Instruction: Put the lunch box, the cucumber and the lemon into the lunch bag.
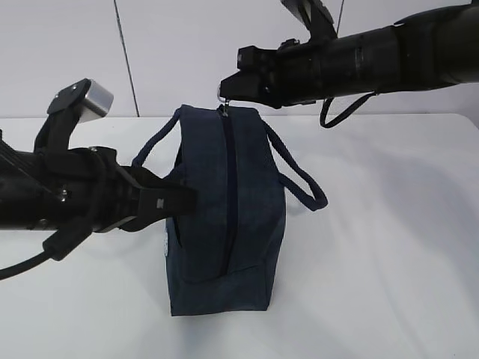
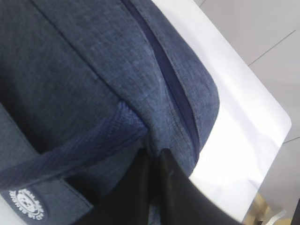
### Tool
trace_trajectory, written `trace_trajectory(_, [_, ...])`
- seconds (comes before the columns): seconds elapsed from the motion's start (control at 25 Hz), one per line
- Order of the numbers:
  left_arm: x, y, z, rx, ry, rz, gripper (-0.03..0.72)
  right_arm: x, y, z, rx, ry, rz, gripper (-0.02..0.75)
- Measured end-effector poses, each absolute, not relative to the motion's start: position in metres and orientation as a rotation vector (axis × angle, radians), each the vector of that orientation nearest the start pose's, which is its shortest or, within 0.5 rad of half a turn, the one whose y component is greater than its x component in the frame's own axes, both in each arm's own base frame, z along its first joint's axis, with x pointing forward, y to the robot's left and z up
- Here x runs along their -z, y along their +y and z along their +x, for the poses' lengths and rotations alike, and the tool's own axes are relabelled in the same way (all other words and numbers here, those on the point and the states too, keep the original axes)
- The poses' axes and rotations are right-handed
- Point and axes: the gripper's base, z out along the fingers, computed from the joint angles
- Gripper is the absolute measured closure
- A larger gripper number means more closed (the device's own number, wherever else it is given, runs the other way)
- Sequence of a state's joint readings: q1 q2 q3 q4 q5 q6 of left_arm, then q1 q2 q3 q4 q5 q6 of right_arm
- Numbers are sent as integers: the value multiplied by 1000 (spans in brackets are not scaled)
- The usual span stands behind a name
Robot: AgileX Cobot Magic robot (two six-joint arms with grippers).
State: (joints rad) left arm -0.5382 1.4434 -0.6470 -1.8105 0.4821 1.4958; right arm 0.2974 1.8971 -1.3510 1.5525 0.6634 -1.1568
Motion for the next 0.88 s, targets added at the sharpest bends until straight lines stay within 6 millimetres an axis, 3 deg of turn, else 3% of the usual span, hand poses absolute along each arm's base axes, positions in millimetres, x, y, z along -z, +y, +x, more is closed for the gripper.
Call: trace_trajectory(0.88, [-212,-175,211,1009,2220,513,687,-237,192,447,-1190,2181,-452,751])
